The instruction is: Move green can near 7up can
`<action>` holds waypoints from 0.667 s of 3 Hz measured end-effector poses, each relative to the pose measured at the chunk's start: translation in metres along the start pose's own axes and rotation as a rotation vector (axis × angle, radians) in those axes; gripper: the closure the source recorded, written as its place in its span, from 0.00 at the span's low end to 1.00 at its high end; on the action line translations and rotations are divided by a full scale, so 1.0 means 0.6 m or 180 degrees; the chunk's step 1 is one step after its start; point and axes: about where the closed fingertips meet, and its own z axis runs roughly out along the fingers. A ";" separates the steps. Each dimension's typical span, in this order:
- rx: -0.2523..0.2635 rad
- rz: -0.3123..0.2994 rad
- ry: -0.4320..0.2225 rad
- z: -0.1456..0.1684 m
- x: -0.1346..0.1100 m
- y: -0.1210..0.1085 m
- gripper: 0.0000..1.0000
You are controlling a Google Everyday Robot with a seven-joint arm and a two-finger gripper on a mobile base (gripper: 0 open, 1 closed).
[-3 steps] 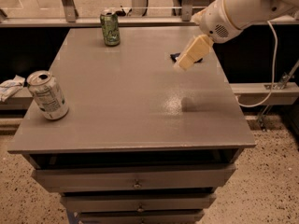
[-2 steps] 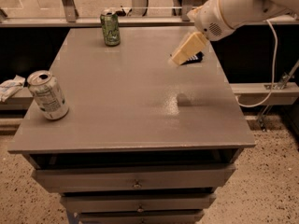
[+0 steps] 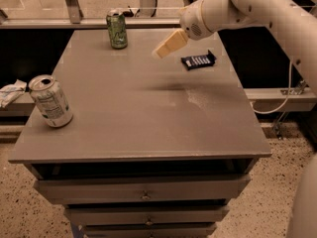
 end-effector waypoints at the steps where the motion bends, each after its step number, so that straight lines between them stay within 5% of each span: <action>1: 0.0087 0.0160 -0.0336 0.101 -0.029 -0.056 0.00; 2: 0.0119 0.0255 -0.0539 0.169 -0.054 -0.086 0.00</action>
Offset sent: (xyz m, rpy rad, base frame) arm 0.1265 0.0773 -0.0102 0.2409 -0.0593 -0.0503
